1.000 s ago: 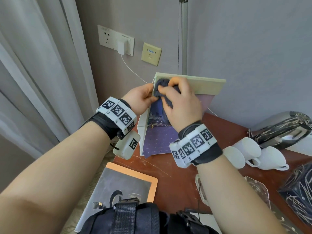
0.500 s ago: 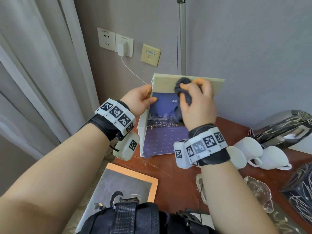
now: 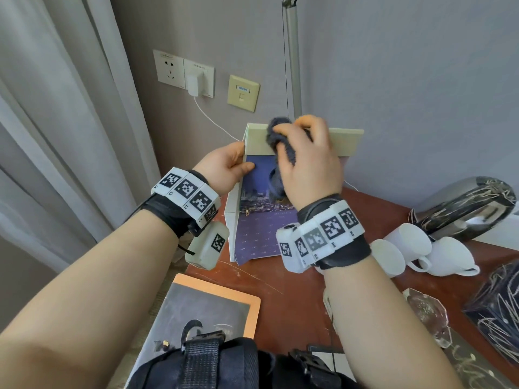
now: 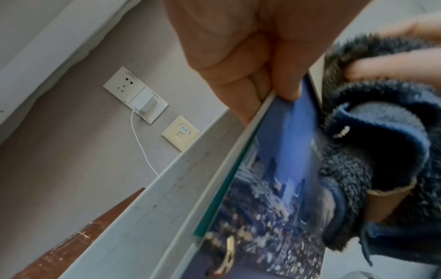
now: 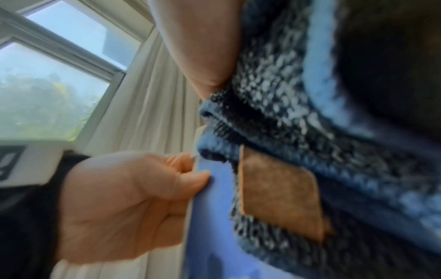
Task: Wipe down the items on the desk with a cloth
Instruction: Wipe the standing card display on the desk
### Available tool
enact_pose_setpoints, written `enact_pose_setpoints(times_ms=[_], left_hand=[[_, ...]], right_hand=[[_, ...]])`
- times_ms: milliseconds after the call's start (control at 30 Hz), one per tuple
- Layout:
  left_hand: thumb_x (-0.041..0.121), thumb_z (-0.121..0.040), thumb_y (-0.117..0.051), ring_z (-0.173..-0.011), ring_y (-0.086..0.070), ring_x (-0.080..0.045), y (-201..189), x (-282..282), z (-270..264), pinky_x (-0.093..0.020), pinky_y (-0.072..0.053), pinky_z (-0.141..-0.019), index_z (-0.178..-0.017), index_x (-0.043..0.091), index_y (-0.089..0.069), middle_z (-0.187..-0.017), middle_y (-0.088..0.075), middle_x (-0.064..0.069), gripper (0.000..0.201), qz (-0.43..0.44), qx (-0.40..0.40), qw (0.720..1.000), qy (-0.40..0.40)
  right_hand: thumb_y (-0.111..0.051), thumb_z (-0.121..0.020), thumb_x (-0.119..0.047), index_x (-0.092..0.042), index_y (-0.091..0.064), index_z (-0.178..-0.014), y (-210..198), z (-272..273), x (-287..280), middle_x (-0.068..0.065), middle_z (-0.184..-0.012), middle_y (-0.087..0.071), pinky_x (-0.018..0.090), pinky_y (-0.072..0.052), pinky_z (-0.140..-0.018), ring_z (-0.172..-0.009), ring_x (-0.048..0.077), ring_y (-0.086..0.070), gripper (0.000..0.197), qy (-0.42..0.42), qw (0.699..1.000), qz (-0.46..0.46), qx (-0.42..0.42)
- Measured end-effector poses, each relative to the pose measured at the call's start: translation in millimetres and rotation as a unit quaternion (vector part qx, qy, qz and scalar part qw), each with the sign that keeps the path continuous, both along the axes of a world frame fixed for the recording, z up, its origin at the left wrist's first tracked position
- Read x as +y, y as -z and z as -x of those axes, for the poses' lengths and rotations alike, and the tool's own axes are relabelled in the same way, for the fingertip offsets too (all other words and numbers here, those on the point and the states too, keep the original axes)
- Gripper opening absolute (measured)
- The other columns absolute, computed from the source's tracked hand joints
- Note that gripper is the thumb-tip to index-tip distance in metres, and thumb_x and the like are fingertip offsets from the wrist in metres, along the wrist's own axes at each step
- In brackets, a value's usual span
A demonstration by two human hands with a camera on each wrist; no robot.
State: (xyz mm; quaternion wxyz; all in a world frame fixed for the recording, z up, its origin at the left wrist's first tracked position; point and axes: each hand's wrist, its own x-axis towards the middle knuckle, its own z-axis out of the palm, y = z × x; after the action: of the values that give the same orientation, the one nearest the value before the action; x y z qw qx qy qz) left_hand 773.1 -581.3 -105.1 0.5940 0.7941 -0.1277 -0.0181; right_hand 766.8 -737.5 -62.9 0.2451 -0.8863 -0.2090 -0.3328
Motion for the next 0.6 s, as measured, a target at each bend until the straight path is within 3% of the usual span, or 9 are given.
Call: enact_pose_setpoints(times_ms=[133,267,333,400,500,600], left_hand=[[0.022,-0.081,-0.048,-0.117,-0.056,-0.020,0,0,0,-0.045,-0.039,-0.105,-0.109,0.041,-0.047,-0.119,-0.059,0.005,0.034,-0.017,-0.005,1.000,0.006],[0.009,-0.090,-0.052,-0.105,-0.057,-0.017,3,-2,-4,-0.031,-0.041,-0.101,-0.117,0.023,-0.053,-0.109,-0.060,0.002,0.030,-0.017,-0.005,0.999,-0.029],[0.013,-0.087,-0.052,-0.102,-0.059,-0.019,3,-1,-3,-0.041,-0.044,-0.099,-0.101,0.034,-0.053,-0.100,-0.063,0.005,0.025,-0.020,-0.020,0.999,-0.025],[0.005,-0.092,-0.051,-0.098,-0.058,-0.017,2,1,-2,-0.047,-0.044,-0.098,-0.093,0.037,-0.049,-0.094,-0.062,0.012,0.032,-0.039,-0.024,0.999,-0.027],[-0.001,-0.091,-0.050,-0.109,-0.056,-0.018,2,-1,0,-0.046,-0.040,-0.103,-0.111,0.029,-0.049,-0.113,-0.060,0.003,0.035,-0.004,-0.016,1.000,-0.006],[-0.003,-0.093,-0.046,-0.114,-0.055,-0.019,2,-1,-1,-0.043,-0.039,-0.105,-0.124,0.020,-0.046,-0.122,-0.056,0.001,0.038,0.004,0.001,1.000,-0.003]], right_hand=[[-0.054,-0.088,-0.012,-0.021,-0.064,-0.115,-8,-8,-26,0.006,-0.122,-0.052,0.035,-0.045,-0.071,-0.100,0.026,-0.054,0.030,0.098,0.993,-0.023,0.054],[-0.061,-0.079,-0.008,-0.016,-0.067,-0.111,-4,0,3,0.012,-0.115,-0.057,0.035,-0.047,-0.064,-0.087,0.035,-0.060,0.033,0.040,0.999,0.002,0.019],[-0.065,-0.075,-0.007,-0.015,-0.068,-0.110,-1,7,20,0.013,-0.110,-0.059,0.033,-0.046,-0.057,-0.079,0.035,-0.061,0.036,-0.003,1.000,0.022,0.005],[-0.066,-0.076,-0.007,-0.016,-0.067,-0.112,0,10,26,0.012,-0.111,-0.059,0.032,-0.045,-0.055,-0.079,0.034,-0.060,0.037,-0.023,0.999,0.036,0.013],[-0.062,-0.079,-0.008,-0.018,-0.067,-0.112,-1,6,10,0.011,-0.115,-0.058,0.035,-0.048,-0.059,-0.086,0.035,-0.060,0.035,-0.015,0.999,0.026,0.021],[-0.059,-0.086,-0.012,-0.022,-0.066,-0.115,-3,-1,-24,0.008,-0.122,-0.054,0.039,-0.048,-0.071,-0.098,0.031,-0.056,0.032,0.077,0.995,-0.007,0.064]])
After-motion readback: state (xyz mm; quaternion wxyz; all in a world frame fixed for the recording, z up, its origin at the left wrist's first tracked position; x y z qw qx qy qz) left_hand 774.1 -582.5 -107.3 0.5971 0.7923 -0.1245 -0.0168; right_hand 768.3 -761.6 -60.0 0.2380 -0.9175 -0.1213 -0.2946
